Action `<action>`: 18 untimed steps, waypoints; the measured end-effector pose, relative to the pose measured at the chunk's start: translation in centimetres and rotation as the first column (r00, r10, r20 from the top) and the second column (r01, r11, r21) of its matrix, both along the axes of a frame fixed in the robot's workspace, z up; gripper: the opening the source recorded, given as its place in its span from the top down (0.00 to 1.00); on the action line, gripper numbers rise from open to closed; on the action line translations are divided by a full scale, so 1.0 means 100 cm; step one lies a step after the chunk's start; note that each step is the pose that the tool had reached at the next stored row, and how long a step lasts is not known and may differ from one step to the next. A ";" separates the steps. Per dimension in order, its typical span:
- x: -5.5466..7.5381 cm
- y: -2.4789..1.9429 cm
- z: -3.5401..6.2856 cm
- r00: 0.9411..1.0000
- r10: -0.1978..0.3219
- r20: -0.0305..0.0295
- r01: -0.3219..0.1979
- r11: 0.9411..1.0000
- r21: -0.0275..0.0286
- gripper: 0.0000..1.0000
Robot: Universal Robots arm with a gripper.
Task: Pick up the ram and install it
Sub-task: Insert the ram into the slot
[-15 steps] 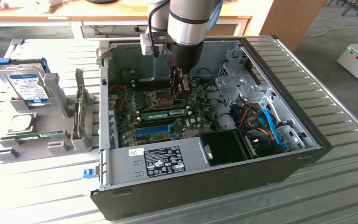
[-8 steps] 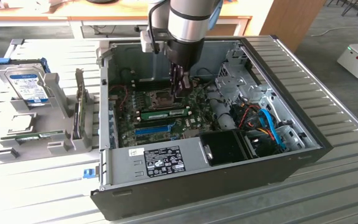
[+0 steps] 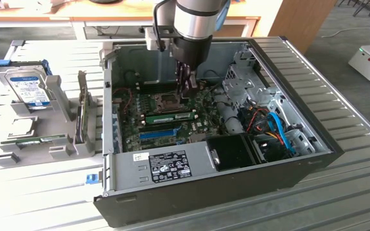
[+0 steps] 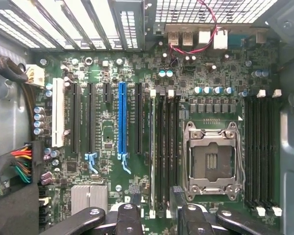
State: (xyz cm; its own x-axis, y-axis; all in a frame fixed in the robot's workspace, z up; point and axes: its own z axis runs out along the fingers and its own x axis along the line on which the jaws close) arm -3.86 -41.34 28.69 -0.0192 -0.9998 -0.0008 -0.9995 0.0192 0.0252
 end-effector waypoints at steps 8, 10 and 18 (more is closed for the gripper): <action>0.000 0.0000 0.0107 1.000 0.000 0.000 0.000 1.000 0.000 0.63; 0.000 0.0000 0.0129 1.000 0.000 0.000 0.000 1.000 0.000 0.63; 0.001 0.0000 0.0230 1.000 0.000 0.000 0.000 1.000 0.000 0.63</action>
State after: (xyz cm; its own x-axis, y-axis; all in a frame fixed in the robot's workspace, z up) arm -3.76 -41.34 30.99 -0.0192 -0.9998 -0.0008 -0.9995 0.0192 0.0252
